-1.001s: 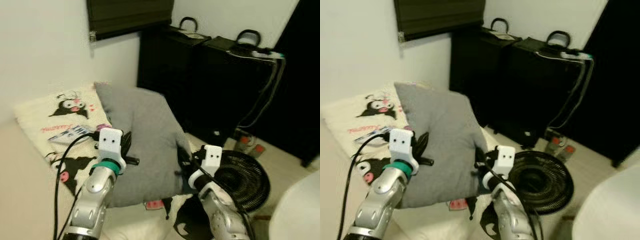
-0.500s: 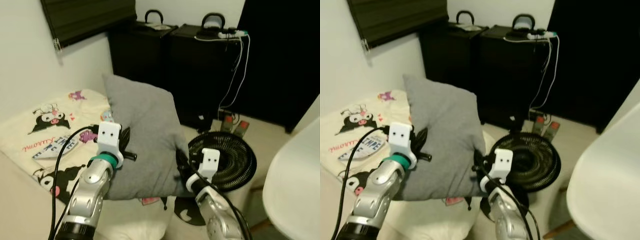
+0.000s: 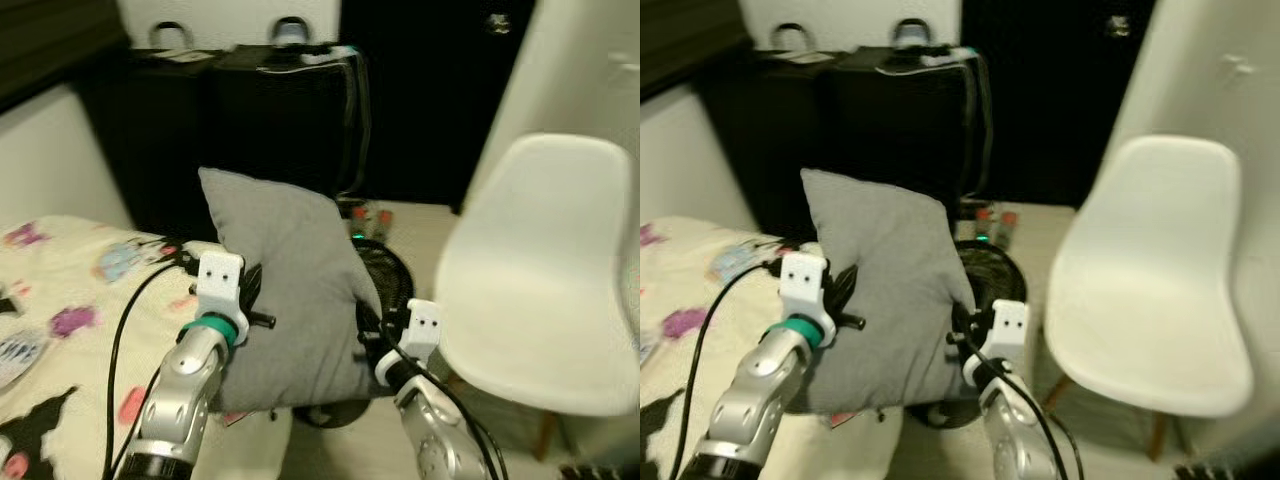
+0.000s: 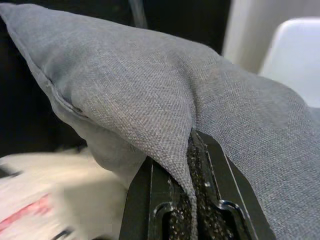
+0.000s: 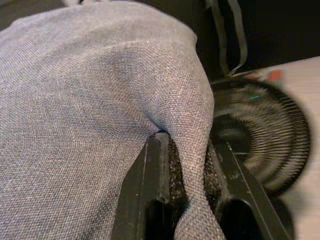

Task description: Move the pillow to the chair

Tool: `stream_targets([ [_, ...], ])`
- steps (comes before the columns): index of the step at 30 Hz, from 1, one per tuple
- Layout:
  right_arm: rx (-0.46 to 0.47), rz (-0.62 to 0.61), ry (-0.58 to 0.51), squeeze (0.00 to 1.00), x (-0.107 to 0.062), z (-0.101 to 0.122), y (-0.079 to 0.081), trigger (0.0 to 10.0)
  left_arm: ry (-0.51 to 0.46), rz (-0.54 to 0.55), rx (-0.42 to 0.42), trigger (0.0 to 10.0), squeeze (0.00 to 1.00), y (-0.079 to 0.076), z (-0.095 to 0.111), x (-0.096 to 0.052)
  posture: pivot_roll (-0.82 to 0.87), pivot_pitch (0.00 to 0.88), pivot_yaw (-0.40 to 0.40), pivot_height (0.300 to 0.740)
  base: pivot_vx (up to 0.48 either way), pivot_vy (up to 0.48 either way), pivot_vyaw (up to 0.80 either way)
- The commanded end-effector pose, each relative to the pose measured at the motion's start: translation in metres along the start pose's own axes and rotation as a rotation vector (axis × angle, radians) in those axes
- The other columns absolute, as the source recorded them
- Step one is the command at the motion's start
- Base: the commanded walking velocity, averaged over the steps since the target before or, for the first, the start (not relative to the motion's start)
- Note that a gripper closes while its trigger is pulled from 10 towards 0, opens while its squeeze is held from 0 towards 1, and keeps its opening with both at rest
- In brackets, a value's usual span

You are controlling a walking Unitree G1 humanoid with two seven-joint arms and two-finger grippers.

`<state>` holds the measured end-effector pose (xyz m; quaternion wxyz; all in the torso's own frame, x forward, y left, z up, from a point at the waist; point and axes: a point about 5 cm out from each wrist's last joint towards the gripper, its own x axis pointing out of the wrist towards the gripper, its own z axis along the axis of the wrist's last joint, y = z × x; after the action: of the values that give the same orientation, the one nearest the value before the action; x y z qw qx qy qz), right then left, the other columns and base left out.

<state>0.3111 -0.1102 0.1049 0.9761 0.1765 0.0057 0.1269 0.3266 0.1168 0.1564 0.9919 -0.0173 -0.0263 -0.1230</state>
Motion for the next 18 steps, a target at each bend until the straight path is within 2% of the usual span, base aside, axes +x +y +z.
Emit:
stream_targets([
  [1, 0.0, 0.034, -0.01, 0.0, 0.0024, 0.0021, 0.0098, 10.0, -0.046, 0.005, 0.008, 10.0, 0.0, 0.0007, 0.0057, -0.0025, -0.03, 0.0, 0.062, 0.74, 0.0, 0.0, -0.8],
  [7, -0.024, 0.06, -0.006, 0.0, 0.0072, 0.0066, 0.0113, 10.0, -0.041, 0.042, -0.005, 10.0, 0.0, 0.004, 0.0012, -0.0074, -0.03, 0.0, 0.045, 0.74, 0.0, 0.0, -0.8],
  [18, -0.031, 0.061, -0.001, 0.0, 0.005, 0.0056, 0.0114, 10.0, -0.046, 0.045, -0.019, 10.0, 0.0, 0.0045, 0.0014, -0.0088, -0.04, 0.005, 0.044, 0.74, 0.0, 0.0, -0.8],
])
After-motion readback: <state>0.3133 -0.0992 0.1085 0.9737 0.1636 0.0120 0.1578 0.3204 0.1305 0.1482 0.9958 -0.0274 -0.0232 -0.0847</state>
